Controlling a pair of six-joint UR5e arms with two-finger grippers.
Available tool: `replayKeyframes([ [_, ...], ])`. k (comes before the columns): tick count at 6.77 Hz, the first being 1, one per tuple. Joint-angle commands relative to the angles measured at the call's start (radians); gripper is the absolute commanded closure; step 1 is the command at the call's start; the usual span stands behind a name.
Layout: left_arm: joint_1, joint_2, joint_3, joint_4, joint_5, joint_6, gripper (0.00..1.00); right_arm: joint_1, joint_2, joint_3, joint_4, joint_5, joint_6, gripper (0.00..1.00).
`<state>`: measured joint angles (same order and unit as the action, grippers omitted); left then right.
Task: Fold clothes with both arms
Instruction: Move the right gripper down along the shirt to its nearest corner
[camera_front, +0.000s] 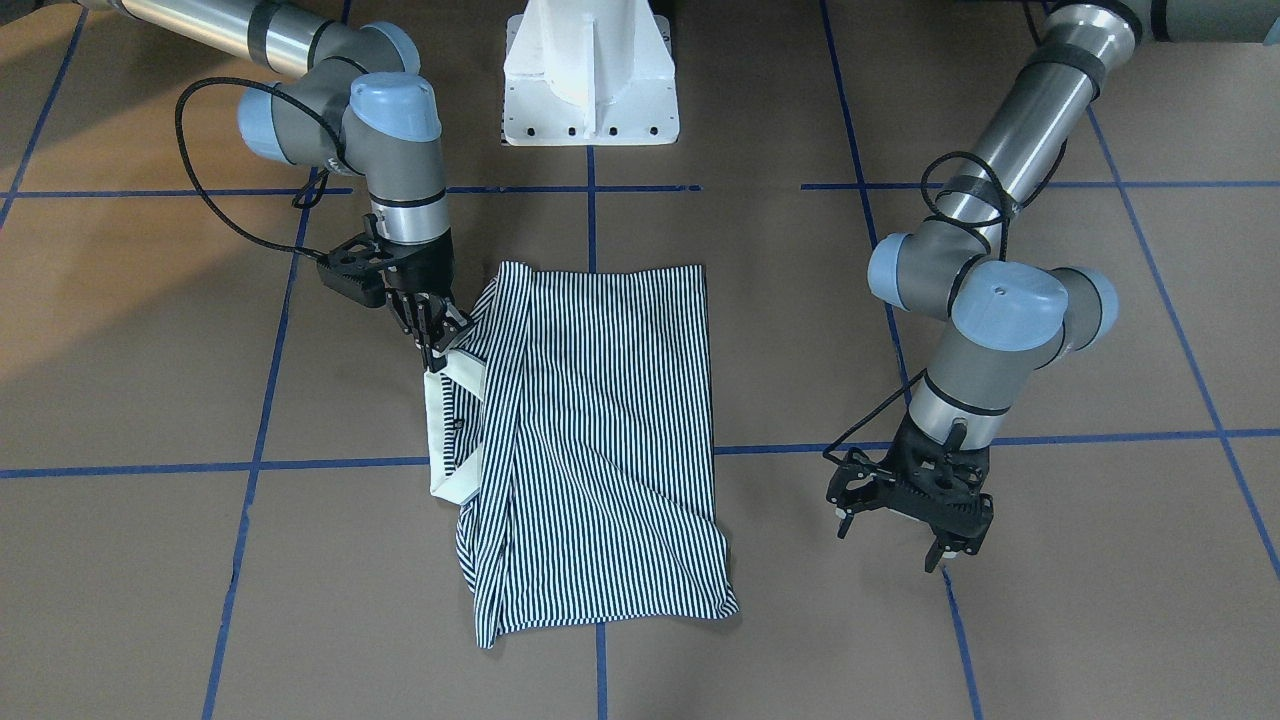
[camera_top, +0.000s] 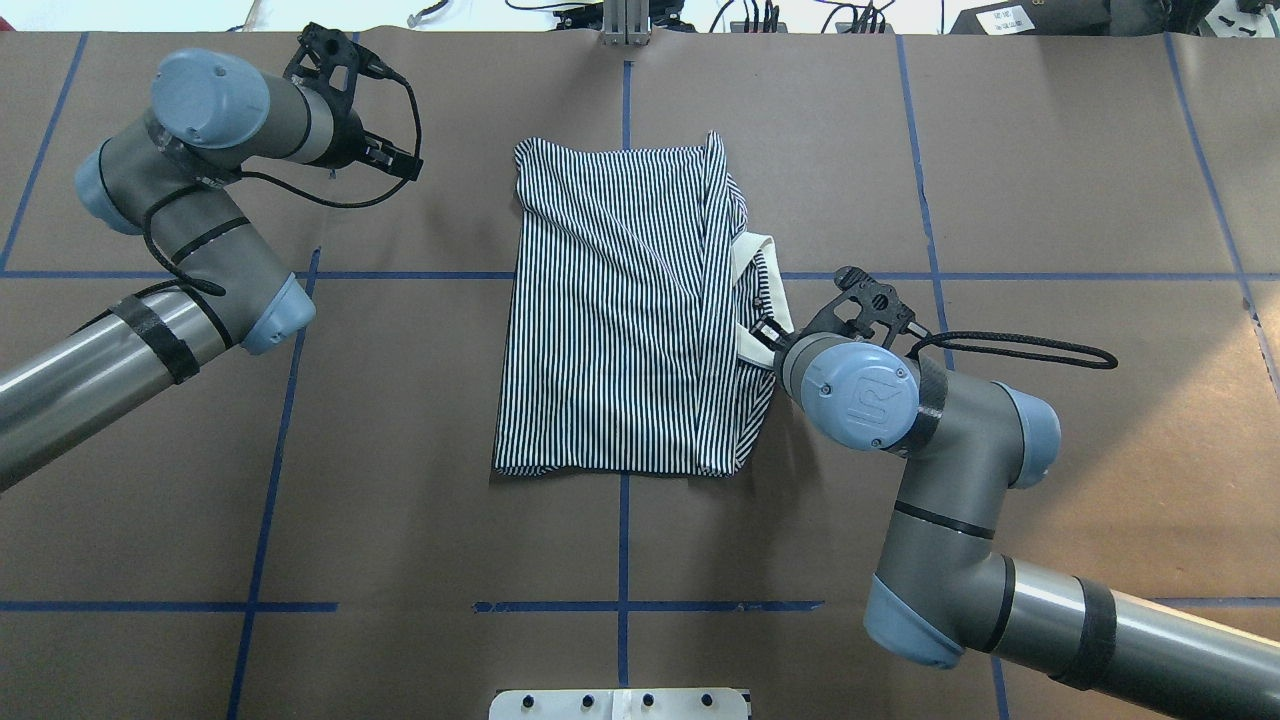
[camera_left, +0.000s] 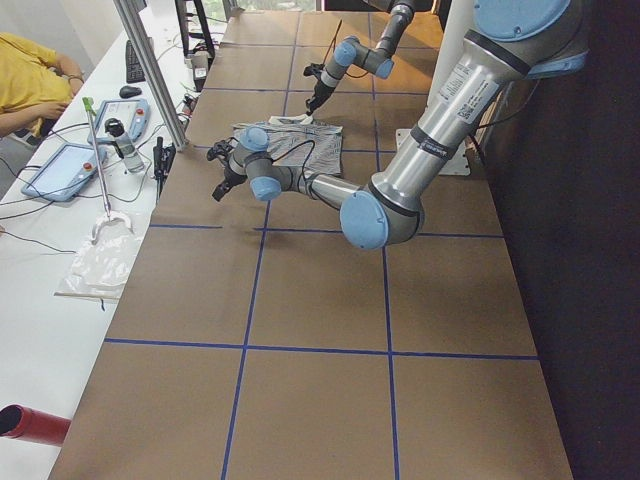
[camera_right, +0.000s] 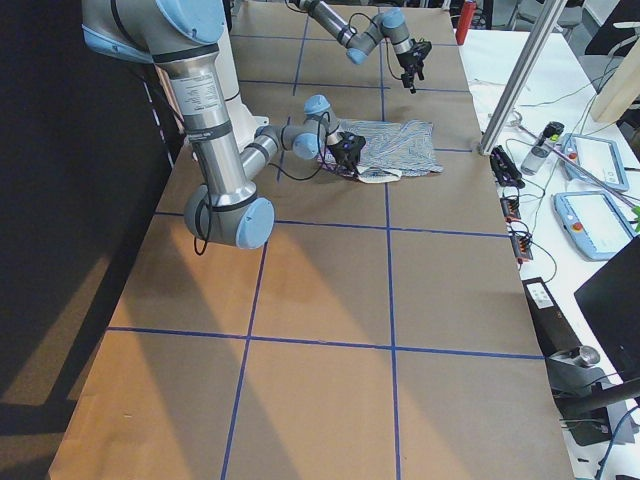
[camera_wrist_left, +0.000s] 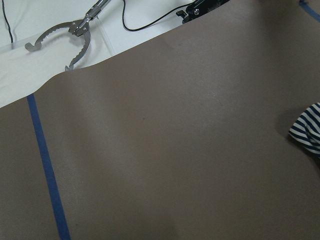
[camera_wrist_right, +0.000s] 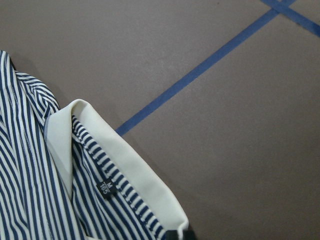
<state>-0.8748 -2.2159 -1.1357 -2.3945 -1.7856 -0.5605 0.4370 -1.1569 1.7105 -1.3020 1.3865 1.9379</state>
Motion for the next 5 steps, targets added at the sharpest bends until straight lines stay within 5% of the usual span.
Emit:
replayKeyframes([
  [1,0.002,0.001,-0.003,0.0,0.0,-0.002,0.0,-0.012,0.005,0.006,-0.037,-0.015,-0.045,0.0],
  [3,0.004,-0.001,-0.003,0.0,0.0,-0.002,0.0,-0.018,0.013,0.159,-0.249,-0.006,-0.157,0.0],
  [5,0.005,0.001,-0.003,0.002,0.0,-0.002,0.0,-0.099,0.048,0.172,-0.309,-0.017,-0.228,0.0],
])
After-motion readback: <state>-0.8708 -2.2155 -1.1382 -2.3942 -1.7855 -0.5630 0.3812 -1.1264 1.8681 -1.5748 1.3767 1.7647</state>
